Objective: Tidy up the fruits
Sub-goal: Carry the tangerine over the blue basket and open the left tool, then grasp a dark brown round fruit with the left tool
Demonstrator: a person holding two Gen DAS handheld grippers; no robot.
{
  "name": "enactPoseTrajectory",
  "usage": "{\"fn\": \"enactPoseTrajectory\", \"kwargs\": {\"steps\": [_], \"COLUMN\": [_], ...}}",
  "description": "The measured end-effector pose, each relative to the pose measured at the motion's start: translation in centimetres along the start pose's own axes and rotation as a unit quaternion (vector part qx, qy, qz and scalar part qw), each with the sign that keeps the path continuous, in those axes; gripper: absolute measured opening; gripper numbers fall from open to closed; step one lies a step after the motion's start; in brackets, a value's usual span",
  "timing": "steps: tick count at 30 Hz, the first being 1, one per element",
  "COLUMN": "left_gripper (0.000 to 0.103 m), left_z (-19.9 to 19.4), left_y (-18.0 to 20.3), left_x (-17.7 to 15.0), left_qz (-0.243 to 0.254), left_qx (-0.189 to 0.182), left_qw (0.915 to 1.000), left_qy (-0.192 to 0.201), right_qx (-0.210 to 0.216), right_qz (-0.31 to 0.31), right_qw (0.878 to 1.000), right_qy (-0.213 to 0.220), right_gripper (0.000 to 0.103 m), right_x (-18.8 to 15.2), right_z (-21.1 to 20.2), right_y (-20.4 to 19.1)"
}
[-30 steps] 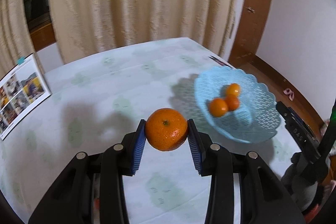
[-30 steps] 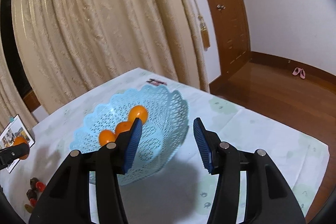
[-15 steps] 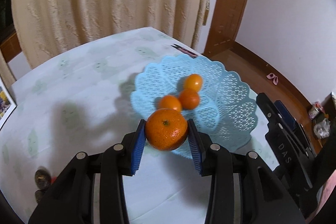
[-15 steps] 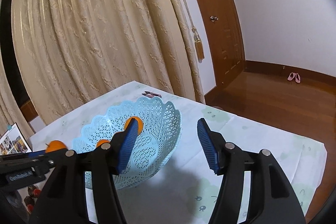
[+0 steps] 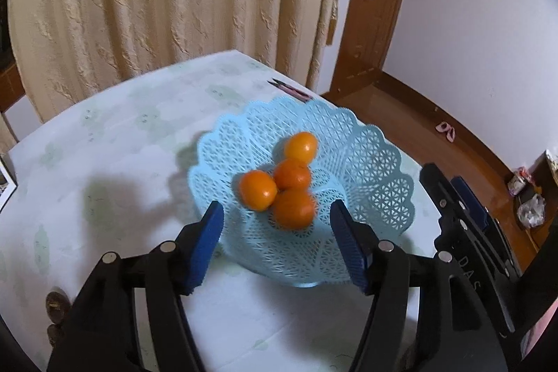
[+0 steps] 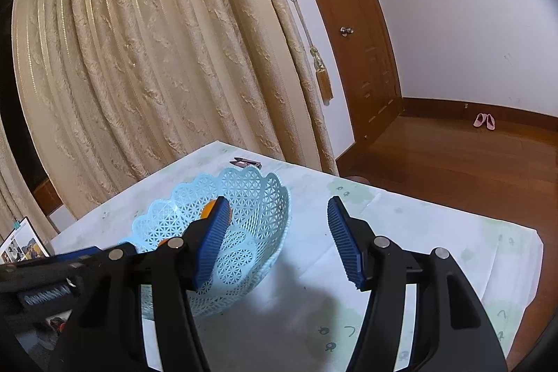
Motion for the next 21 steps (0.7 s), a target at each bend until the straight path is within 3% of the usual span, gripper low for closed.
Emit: {"fn": "enactPoseTrajectory", "kwargs": {"steps": [5, 7, 21], "left_gripper": [0.069, 0.069, 0.069], "left_z": [-1.2, -1.8, -6.7], "left_y": [-2.2, -3.4, -13.3], "left_x": [0.2, 0.1, -2.6], "left_qz": [-0.019, -0.028, -0.076], "left_qx": [0.017, 0.026, 0.101], "left_qw": [0.9997, 0.9993, 0.9919], "left_qy": [0.004, 0.005, 0.008], "right_qx": [-0.002, -0.003, -0.016], "right_qz": [-0.001, -0.002, -0.031], "right_qw": [1.000, 1.000, 0.999], "right_qy": [0.002, 0.004, 0.007], "right_gripper": [0.062, 0.067, 0.067], "right_x": [0.0, 0.0, -0.1], "right_z": [-0.1, -0.1, -0.3], "right_y": [0.0, 0.0, -0.5]}}
Point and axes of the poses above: each gripper's, at about its wrist camera, not at the fingertips, and z roughly the way its jaws point, y to its right, x to its top, the point moved 6 cm from there along z, roughly the way its jaws point, and after that the axes turned 1 degree about -x, right-handed, at the moved point
